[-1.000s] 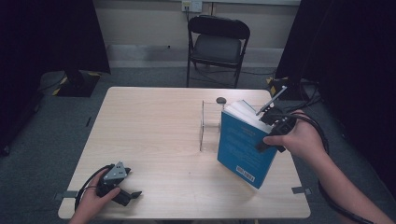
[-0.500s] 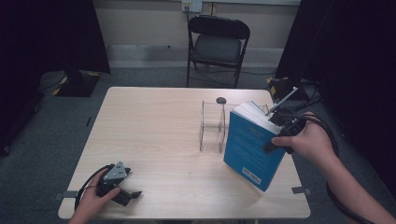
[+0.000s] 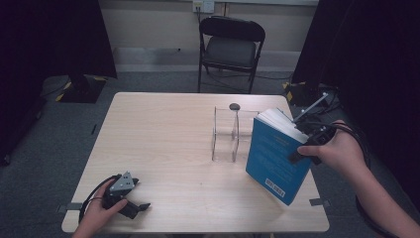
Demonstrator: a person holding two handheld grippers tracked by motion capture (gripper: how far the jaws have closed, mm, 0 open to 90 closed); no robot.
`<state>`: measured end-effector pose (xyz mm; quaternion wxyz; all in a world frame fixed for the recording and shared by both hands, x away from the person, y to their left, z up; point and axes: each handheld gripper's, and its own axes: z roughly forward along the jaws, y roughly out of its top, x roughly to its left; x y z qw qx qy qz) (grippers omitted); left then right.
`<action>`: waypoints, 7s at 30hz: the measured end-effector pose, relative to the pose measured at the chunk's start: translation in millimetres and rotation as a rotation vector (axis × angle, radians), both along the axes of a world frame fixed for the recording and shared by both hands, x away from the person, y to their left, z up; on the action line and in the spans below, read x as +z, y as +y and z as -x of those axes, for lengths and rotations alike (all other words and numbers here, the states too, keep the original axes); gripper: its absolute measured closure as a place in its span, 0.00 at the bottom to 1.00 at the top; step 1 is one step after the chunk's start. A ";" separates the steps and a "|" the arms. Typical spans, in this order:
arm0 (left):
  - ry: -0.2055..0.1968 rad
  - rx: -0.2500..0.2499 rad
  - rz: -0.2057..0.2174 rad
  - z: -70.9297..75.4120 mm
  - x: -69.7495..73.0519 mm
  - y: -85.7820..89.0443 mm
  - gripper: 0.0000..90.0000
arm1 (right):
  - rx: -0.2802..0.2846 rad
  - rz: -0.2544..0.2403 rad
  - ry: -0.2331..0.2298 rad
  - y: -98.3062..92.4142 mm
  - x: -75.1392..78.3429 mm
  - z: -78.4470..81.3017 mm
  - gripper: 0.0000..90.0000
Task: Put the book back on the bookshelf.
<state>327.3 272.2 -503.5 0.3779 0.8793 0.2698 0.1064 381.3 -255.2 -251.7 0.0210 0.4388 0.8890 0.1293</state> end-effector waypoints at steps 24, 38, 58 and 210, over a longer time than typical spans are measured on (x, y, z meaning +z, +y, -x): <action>0.006 -0.016 -0.014 -1.1 1.1 1.4 0.00 | -0.078 0.017 -0.009 -32.1 2.0 10.6 0.68; 0.005 -0.021 -0.007 -1.5 0.6 1.5 0.00 | -0.161 0.027 -0.004 -38.7 2.9 1.6 0.68; -0.002 -0.030 -0.015 -2.4 1.0 2.3 0.00 | -0.243 0.012 -0.012 -25.6 4.4 -25.2 0.68; 0.007 -0.029 -0.016 -3.2 1.0 1.1 0.00 | -0.405 -0.021 -0.096 -12.4 4.6 -44.3 0.69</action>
